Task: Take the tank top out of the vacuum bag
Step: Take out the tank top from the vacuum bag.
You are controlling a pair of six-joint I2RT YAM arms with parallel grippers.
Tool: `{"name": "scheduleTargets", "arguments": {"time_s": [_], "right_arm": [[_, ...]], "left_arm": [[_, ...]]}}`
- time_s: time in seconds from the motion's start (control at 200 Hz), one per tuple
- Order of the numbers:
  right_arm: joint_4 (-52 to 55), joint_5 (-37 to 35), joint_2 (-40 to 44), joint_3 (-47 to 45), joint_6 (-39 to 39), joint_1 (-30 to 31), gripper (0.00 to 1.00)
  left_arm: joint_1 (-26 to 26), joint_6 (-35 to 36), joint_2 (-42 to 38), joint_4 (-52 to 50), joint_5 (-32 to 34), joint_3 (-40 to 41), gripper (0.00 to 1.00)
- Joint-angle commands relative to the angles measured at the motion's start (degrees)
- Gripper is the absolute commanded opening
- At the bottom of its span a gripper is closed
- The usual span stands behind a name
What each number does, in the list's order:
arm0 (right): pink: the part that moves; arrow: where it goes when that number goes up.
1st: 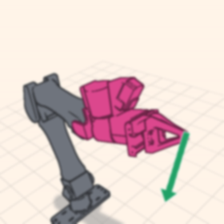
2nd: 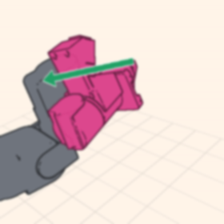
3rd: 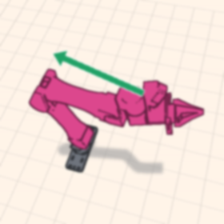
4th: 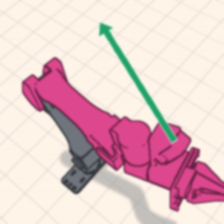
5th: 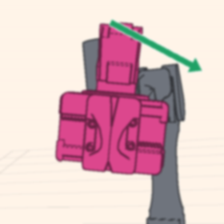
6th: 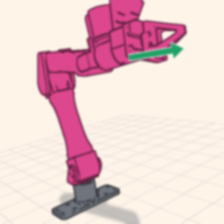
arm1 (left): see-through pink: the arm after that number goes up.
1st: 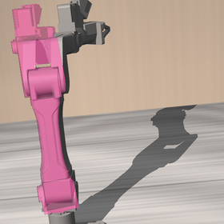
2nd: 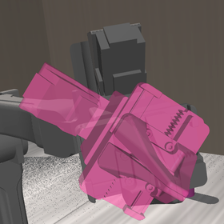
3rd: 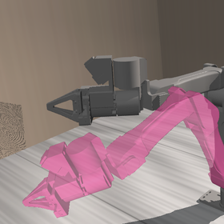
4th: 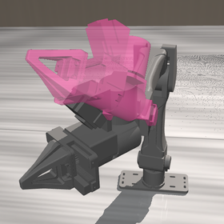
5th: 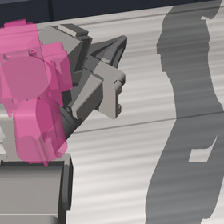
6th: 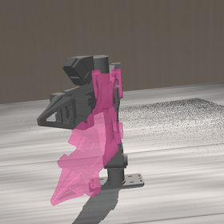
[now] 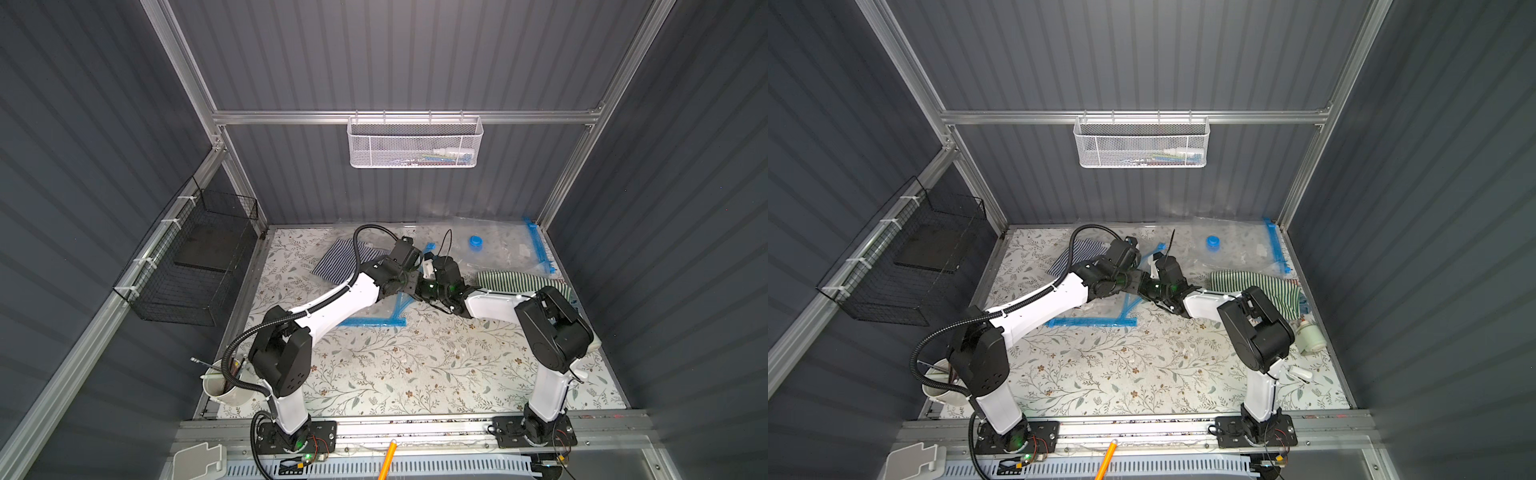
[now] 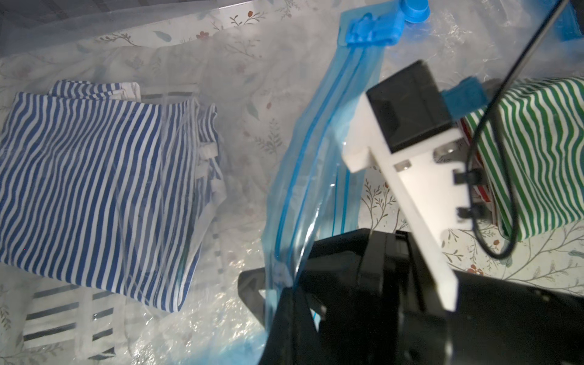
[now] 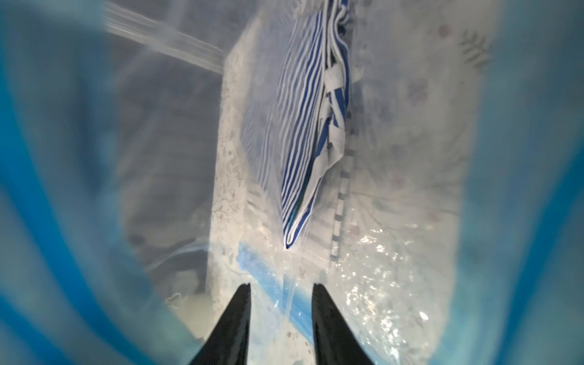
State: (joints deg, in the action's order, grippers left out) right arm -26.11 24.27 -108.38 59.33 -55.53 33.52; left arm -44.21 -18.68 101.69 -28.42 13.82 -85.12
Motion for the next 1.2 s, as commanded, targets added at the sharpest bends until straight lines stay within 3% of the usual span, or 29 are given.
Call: {"name": "scheduleTargets", "arguments": {"time_s": [0.0, 0.265, 0.625, 0.775, 0.876, 1.101, 1.191], "right_arm": [[-2.19, 0.54, -1.25, 1.30, -0.04, 0.52, 0.35], [-8.73, 0.60, -3.94, 0.32, 0.93, 1.24, 0.35], [-3.33, -2.27, -5.90, 2.59, 5.96, 3.05, 0.35], [-9.32, 3.40, -6.71, 3.19, 0.50, 2.72, 0.38], [-12.53, 4.84, -7.72, 2.90, -5.67, 2.30, 0.50], [-11.21, 5.03, -8.58, 4.28, -7.06, 2.10, 0.50], [-16.07, 7.50, -8.97, 3.55, -10.83, 1.27, 0.50]], "left_arm": [[-0.53, -0.40, -0.69, 0.21, -1.90, -1.55, 0.00], [-0.48, -0.92, -1.26, -0.02, -2.33, -2.81, 0.00], [-0.44, -1.28, -2.62, -0.37, -2.85, -3.39, 0.00], [-0.43, -1.25, -3.18, -0.29, -3.74, -2.90, 0.00], [-0.46, -1.32, -4.27, 0.44, -4.07, -1.62, 0.00], [-0.45, -1.72, -5.15, 1.19, -6.88, 0.76, 0.00], [-0.50, -1.53, -5.26, 1.17, -6.54, 1.66, 0.00]]}}
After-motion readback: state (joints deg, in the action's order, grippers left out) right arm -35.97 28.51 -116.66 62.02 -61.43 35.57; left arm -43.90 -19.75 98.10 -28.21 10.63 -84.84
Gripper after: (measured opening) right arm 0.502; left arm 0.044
